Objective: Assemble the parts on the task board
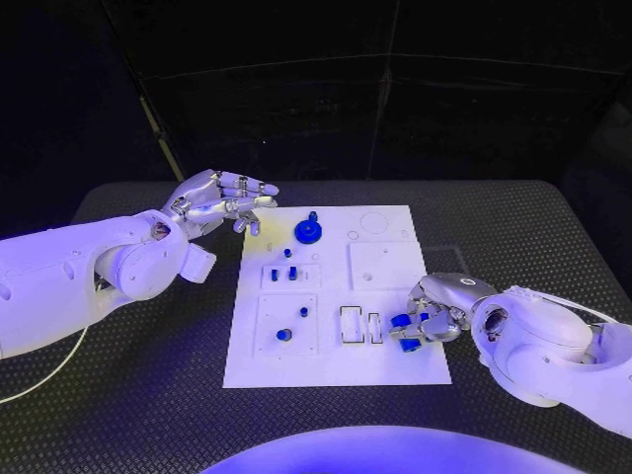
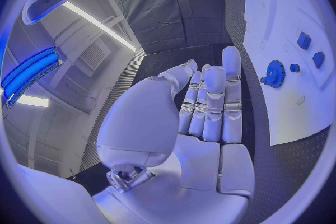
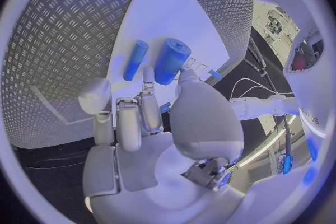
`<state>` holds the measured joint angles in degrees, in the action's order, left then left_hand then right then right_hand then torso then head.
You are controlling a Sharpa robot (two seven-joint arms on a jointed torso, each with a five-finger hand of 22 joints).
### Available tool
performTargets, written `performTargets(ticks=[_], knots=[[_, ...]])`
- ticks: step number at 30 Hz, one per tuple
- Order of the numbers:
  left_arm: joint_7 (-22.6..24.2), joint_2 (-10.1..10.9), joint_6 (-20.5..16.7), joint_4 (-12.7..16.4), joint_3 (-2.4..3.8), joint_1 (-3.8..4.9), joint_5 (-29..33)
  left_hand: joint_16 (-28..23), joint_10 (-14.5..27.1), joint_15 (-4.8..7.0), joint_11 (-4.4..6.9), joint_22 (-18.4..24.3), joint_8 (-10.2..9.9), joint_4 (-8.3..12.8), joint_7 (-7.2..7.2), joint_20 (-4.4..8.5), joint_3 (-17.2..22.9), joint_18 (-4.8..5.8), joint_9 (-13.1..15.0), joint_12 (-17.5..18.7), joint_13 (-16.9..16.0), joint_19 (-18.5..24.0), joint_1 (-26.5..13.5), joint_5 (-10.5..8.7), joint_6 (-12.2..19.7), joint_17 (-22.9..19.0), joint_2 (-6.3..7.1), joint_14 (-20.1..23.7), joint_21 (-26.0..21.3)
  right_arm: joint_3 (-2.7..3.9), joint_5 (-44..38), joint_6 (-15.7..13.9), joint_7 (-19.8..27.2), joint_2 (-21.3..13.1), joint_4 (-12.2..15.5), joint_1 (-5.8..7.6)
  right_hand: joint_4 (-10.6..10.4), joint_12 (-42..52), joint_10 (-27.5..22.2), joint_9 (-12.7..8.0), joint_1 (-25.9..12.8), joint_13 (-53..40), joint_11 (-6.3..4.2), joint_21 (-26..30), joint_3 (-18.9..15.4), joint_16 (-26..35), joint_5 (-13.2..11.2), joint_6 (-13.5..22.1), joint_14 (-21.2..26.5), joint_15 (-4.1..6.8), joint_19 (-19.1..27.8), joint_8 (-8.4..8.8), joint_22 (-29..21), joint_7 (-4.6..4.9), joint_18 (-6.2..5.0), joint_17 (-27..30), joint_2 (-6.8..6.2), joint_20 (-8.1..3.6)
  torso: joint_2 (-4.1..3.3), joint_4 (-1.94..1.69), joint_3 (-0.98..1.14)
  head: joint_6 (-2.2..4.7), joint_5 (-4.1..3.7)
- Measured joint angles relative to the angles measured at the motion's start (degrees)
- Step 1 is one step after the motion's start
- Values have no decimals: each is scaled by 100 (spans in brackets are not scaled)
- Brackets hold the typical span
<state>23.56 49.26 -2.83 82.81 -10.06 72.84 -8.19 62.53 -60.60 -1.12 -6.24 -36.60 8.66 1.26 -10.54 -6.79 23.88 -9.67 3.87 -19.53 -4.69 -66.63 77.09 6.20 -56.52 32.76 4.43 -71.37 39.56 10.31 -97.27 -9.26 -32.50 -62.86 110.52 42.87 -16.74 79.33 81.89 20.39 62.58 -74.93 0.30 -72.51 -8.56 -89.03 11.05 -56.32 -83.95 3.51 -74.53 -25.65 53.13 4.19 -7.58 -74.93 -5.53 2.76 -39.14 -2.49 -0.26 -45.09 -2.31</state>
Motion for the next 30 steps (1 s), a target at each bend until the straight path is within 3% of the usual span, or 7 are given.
performTargets(ticks=[11,21,30], knots=[[-13,1,15,4,-12,0,0,0,0,0,0,0,0,0,0,0,0,0,0,0,0,0,0,0,0,0,0,0,0,14,-69,66,7,107,-21,0,108,-23,-2,125,752,0,-41,0,106,0,487,21,-10,9,0,-80,14,-18,0,1,207,0,2,0,-3,-1,3],[-19,13,24,8,-17,0,0,0,0,0,0,-1,0,0,0,0,0,0,0,0,0,0,0,0,0,1,0,0,0,6,-168,-45,-9,136,12,-16,71,-45,20,144,991,0,-63,0,111,0,1302,43,11,29,-20,-64,24,-4,0,1,413,-21,1,0,0,7,8],[-27,18,36,16,-19,-1,0,0,0,0,0,5,0,0,0,0,0,0,0,0,0,0,0,0,0,-7,0,0,0,-14,33,-467,-71,62,237,-43,42,-45,40,129,992,1,-83,0,90,-22,1723,48,-9,50,-20,-77,44,-9,0,1,413,-20,-3,7,-2,19,0]])
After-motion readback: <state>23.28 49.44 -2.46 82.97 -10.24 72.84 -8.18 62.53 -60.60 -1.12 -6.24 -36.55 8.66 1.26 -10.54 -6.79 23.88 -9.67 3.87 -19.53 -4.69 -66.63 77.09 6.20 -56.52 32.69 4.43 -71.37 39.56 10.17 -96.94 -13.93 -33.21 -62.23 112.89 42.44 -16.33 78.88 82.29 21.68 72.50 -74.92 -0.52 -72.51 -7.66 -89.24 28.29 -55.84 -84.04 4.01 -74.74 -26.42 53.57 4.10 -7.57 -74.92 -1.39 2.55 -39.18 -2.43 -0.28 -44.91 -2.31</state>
